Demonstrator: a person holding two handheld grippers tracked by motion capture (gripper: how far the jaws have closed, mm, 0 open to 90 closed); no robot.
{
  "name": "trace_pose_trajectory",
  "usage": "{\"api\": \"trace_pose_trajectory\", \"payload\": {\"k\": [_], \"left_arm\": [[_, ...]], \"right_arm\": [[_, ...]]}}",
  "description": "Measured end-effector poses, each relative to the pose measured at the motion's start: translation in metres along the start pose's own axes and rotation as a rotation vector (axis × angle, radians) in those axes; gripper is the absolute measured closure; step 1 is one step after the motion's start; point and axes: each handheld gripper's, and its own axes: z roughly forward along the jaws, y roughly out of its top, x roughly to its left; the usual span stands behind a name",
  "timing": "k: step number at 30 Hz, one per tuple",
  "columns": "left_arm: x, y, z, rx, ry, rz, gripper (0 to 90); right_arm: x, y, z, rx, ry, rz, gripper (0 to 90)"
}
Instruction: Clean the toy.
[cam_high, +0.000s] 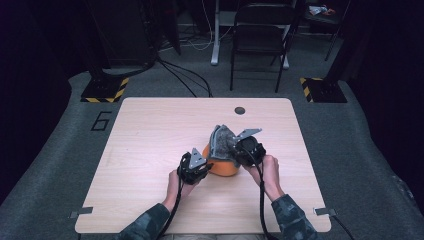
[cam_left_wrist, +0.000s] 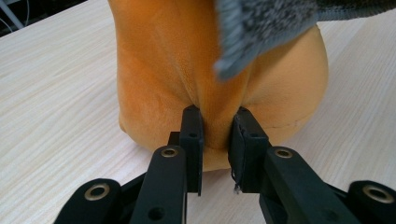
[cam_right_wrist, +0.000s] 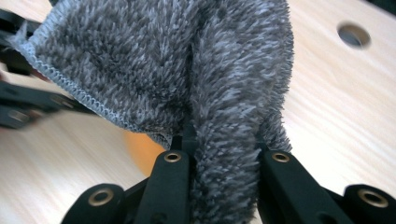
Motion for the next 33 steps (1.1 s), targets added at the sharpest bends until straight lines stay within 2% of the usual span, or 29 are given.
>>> {"api": "trace_pose_trajectory", "payload": {"k": [3, 4, 10, 14, 15, 21, 26, 33], "left_arm": [[0.001, -0.001, 0.0, 0.007, -0.003, -0.002, 76.5], [0.001, -0.001, 0.001, 0.006, -0.005, -0.003, 76.5], [0.001, -0.001, 0.001, 0.002, -0.009, 0.001, 76.6], [0.001, -0.001, 0.002, 0.001, -0.012, -0.002, 76.6], [0.001, -0.001, 0.002, 0.0, -0.012, -0.002, 76.6], [0.002, -0.002, 0.002, 0.0, -0.013, -0.002, 76.6], [0.002, -0.002, 0.002, 0.002, -0.016, -0.001, 76.7], [0.004, -0.003, 0.002, 0.002, -0.017, -0.012, 76.8]], "right_arm": [[0.01, 0.002, 0.01, 0.019, -0.021, -0.067, 77.9], [0.011, 0.0, 0.013, 0.029, -0.028, -0.065, 78.0], [0.001, -0.008, 0.015, 0.044, -0.014, -0.042, 78.0], [-0.008, -0.016, 0.015, 0.077, -0.01, -0.001, 78.0], [-0.011, -0.018, 0.016, 0.082, -0.009, -0.008, 78.0], [-0.023, -0.029, 0.021, 0.126, 0.002, 0.035, 77.9], [-0.029, -0.037, 0.029, 0.151, -0.006, 0.058, 78.0], [-0.042, -0.054, 0.049, 0.235, -0.005, 0.115, 77.9]]}}
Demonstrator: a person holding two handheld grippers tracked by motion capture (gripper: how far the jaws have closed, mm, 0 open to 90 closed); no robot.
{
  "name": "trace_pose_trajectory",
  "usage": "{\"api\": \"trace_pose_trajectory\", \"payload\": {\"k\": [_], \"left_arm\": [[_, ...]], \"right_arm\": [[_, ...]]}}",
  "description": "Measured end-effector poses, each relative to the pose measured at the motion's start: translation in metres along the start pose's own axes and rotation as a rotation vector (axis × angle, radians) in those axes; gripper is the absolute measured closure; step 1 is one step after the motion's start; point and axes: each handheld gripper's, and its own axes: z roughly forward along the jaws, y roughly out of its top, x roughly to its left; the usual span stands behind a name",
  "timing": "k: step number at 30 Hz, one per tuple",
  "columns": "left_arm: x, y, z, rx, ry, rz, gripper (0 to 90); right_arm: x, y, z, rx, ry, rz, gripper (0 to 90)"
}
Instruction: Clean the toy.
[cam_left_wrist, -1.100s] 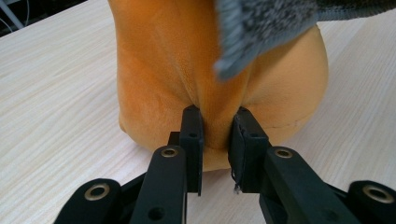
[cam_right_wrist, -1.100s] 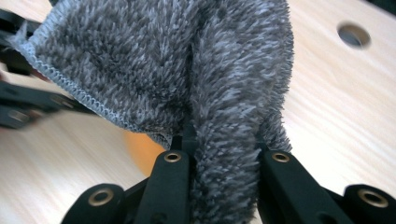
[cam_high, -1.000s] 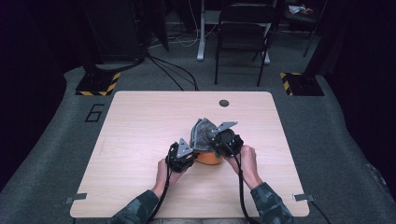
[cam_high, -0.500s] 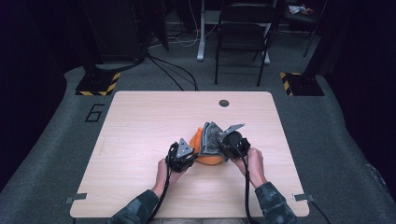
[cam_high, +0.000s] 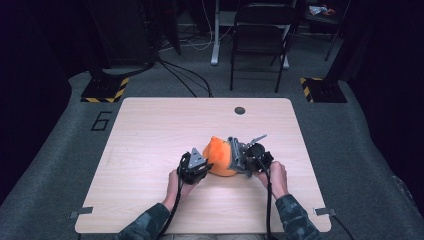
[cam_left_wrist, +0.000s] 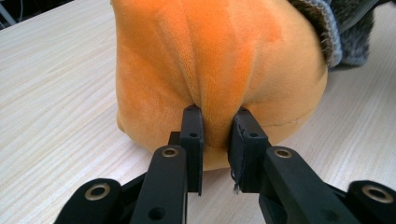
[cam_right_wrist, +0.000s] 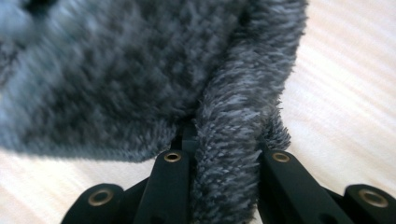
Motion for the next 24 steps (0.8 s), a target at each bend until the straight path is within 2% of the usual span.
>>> {"api": "trace_pose_trajectory", "payload": {"k": [4, 6, 8, 9, 11, 12, 14, 15, 17, 19, 21, 24], "left_arm": [[0.0, 0.0, 0.0, 0.001, 0.002, -0.001, 76.8], [0.0, 0.0, 0.0, 0.001, 0.001, -0.002, 76.8], [0.0, 0.0, 0.0, 0.001, 0.002, -0.003, 76.7], [0.0, 0.0, 0.0, 0.001, 0.0, -0.004, 76.8], [0.001, -0.001, 0.0, -0.003, 0.004, -0.006, 76.7], [0.002, -0.001, -0.001, 0.003, 0.002, -0.005, 76.8], [0.003, -0.001, 0.0, 0.0, 0.0, -0.011, 76.7], [0.003, -0.001, 0.0, 0.0, 0.0, -0.011, 76.7], [0.002, 0.0, -0.001, 0.004, 0.003, -0.008, 76.7], [0.002, 0.0, -0.001, 0.003, 0.004, -0.008, 76.6], [0.002, 0.0, -0.001, 0.003, 0.003, -0.012, 76.5], [0.002, 0.0, -0.002, 0.002, 0.008, -0.011, 73.7]], "right_arm": [[-0.002, -0.002, 0.009, 0.017, -0.001, 0.01, 77.8], [-0.002, -0.003, 0.011, 0.025, -0.006, 0.019, 77.8], [-0.004, -0.003, 0.011, 0.039, -0.014, 0.001, 77.8], [-0.004, -0.003, 0.01, 0.047, -0.021, 0.014, 77.8], [-0.008, -0.002, 0.001, 0.034, -0.047, 0.01, 78.0], [-0.01, 0.0, -0.003, 0.029, -0.045, 0.014, 78.1], [-0.014, 0.003, -0.02, -0.028, -0.011, 0.056, 78.2], [-0.015, 0.005, -0.029, -0.057, -0.005, 0.052, 78.2], [-0.012, 0.009, -0.044, -0.115, 0.045, 0.053, 78.2], [-0.004, 0.013, -0.049, -0.14, 0.093, 0.045, 78.2], [0.007, 0.015, -0.042, -0.115, 0.093, 0.009, 78.1], [0.014, 0.016, -0.027, -0.096, 0.047, -0.014, 78.2]]}}
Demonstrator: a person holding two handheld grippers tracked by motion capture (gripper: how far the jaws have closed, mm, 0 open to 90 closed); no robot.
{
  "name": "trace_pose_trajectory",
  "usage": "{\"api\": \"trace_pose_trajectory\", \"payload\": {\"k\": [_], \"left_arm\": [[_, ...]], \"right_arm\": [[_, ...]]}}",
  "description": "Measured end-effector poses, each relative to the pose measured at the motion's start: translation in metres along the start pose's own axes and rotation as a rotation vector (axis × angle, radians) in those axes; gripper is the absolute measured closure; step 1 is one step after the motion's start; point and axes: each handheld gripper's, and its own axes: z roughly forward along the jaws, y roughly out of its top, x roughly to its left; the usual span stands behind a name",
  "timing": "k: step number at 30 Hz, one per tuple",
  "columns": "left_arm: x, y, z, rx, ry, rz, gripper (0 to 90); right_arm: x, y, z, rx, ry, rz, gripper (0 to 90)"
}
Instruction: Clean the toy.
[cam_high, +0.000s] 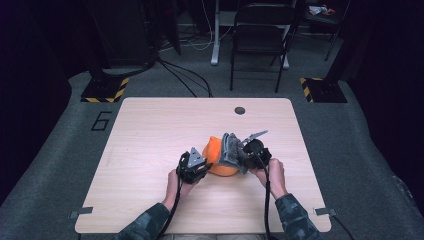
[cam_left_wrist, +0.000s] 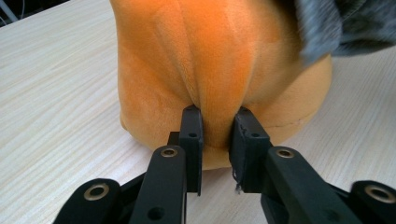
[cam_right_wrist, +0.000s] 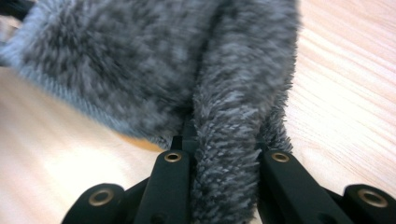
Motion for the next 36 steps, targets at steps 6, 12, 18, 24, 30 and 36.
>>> {"api": "trace_pose_trajectory", "payload": {"k": [6, 12, 18, 24, 30, 36], "left_arm": [[-0.001, -0.001, -0.005, 0.016, -0.008, 0.008, 44.4], [-0.003, -0.004, 0.007, -0.003, -0.008, 0.012, 62.2], [-0.003, -0.002, 0.005, 0.0, 0.018, 0.004, 80.0], [-0.002, 0.003, 0.0, -0.003, 0.009, -0.049, 81.3], [-0.007, 0.007, -0.005, 0.002, -0.011, -0.073, 81.6], [-0.002, 0.002, 0.0, 0.008, -0.011, -0.076, 81.5]], "right_arm": [[-0.006, -0.001, 0.001, -0.006, 0.007, 0.008, 78.2], [-0.005, 0.0, 0.003, -0.016, -0.003, 0.005, 78.2], [-0.007, 0.001, -0.002, -0.031, -0.013, 0.005, 78.3], [0.004, 0.013, -0.026, -0.1, -0.027, -0.021, 78.2], [0.036, 0.028, -0.032, -0.135, -0.017, -0.088, 78.1], [0.045, 0.03, -0.01, -0.095, -0.06, -0.135, 78.2]]}}
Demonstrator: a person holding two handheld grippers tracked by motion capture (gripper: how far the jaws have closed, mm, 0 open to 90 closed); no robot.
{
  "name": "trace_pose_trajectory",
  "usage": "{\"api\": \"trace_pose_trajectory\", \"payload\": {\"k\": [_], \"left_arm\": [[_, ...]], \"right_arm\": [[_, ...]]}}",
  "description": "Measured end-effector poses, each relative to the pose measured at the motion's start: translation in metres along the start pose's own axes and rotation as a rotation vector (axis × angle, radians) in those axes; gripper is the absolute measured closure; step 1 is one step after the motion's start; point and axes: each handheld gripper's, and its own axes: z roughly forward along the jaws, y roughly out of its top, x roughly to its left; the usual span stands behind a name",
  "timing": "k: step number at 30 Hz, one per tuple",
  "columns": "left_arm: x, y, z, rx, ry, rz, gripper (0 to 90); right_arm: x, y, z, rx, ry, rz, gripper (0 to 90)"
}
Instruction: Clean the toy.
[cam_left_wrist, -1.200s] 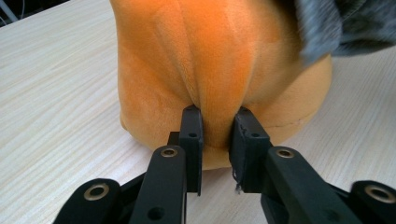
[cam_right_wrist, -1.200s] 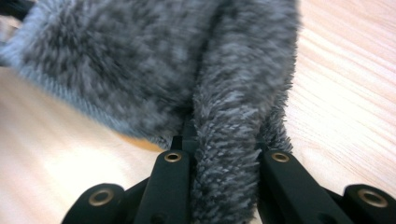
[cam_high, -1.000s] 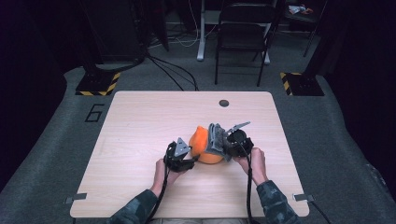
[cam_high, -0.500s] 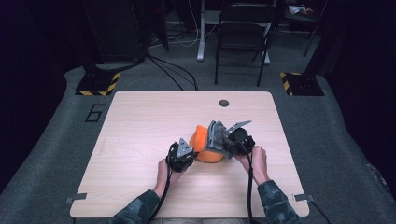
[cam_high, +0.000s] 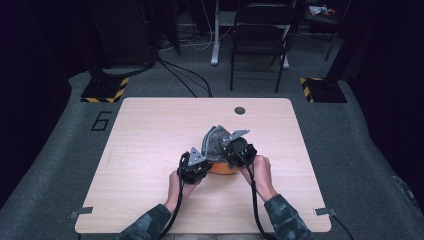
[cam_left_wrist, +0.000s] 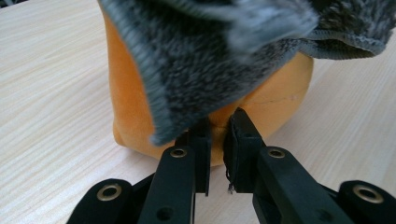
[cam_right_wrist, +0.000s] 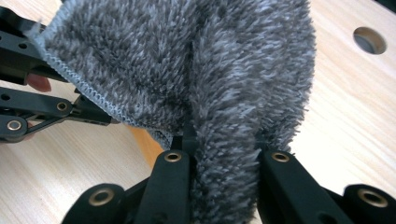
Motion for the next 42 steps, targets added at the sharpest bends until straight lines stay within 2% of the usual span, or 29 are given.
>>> {"api": "trace_pose_trajectory", "payload": {"k": [2, 6, 12, 16, 19, 23, 25, 27, 29, 31, 33, 36, 37, 39, 40, 42], "left_arm": [[0.001, 0.0, 0.0, 0.0, -0.005, -0.001, 81.5], [0.0, -0.001, 0.001, 0.003, -0.012, 0.013, 81.4], [0.002, -0.001, 0.003, -0.004, -0.016, 0.003, 81.4], [0.004, -0.002, 0.003, -0.012, -0.016, -0.01, 81.4], [0.004, -0.002, 0.003, -0.012, -0.014, -0.009, 81.4], [0.005, -0.002, 0.003, -0.006, -0.017, -0.011, 81.4], [0.005, -0.002, 0.003, -0.015, -0.014, -0.018, 81.4], [0.007, -0.003, 0.003, -0.016, -0.016, -0.024, 81.4], [0.009, -0.003, 0.003, -0.014, -0.022, -0.028, 81.3], [0.011, -0.003, 0.003, -0.02, -0.017, -0.029, 81.3], [0.013, -0.004, 0.002, -0.021, -0.017, -0.034, 81.3], [0.015, -0.005, 0.002, -0.017, -0.02, -0.04, 81.2], [0.015, -0.005, 0.002, -0.016, -0.02, -0.04, 81.2], [0.015, -0.004, 0.002, -0.012, -0.023, -0.038, 80.9], [0.015, -0.005, 0.002, -0.016, -0.013, -0.036, 80.5], [0.016, -0.005, 0.001, -0.021, -0.017, -0.041, 78.4]], "right_arm": [[-0.003, -0.003, 0.0, 0.004, -0.001, -0.008, 78.2], [-0.013, -0.014, 0.001, 0.019, 0.025, 0.037, 78.3], [-0.036, -0.034, 0.006, 0.076, 0.035, 0.103, 78.3], [-0.048, -0.046, 0.019, 0.105, 0.06, 0.168, 78.3], [-0.051, -0.052, 0.028, 0.133, 0.06, 0.198, 78.4], [-0.053, -0.059, 0.039, 0.167, 0.048, 0.203, 78.3], [-0.054, -0.066, 0.049, 0.201, 0.043, 0.213, 78.4], [-0.056, -0.07, 0.053, 0.192, 0.058, 0.23, 78.3], [-0.056, -0.067, 0.052, 0.201, 0.048, 0.199, 78.3], [-0.059, -0.065, 0.046, 0.197, 0.049, 0.214, 78.3], [-0.065, -0.061, 0.033, 0.165, 0.029, 0.22, 78.3], [-0.069, -0.052, 0.01, 0.067, 0.039, 0.234, 78.3], [-0.067, -0.048, 0.005, 0.03, 0.062, 0.24, 78.3], [-0.059, -0.042, 0.003, -0.004, 0.089, 0.231, 78.3], [-0.054, -0.04, 0.007, 0.002, 0.114, 0.227, 78.3], [-0.046, -0.038, 0.014, 0.022, 0.088, 0.193, 78.3]]}}
